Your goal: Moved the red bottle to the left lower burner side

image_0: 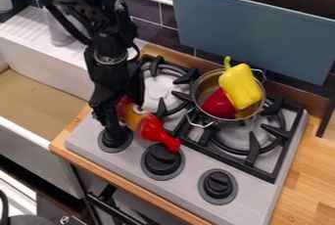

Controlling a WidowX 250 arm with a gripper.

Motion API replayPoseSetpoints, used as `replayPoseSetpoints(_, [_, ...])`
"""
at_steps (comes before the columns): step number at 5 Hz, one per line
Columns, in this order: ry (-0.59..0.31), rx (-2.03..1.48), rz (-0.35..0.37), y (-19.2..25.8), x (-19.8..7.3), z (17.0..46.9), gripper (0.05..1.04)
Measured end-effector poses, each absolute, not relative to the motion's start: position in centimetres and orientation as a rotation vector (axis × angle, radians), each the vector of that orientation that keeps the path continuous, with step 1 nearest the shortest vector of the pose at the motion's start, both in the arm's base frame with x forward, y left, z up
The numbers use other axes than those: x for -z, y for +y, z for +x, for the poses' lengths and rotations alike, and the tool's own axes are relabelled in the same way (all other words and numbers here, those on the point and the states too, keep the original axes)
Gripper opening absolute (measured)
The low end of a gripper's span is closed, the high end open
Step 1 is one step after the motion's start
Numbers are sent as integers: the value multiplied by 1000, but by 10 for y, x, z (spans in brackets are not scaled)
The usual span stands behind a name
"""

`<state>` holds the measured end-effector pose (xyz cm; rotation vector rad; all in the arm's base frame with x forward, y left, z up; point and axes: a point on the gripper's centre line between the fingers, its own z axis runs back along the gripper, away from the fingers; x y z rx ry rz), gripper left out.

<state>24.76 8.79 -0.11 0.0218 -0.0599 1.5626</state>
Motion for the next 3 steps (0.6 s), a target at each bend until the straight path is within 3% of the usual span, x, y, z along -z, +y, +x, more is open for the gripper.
replayPoseSetpoints(3, [-29, -1562, 5, 94, -29, 254, 996])
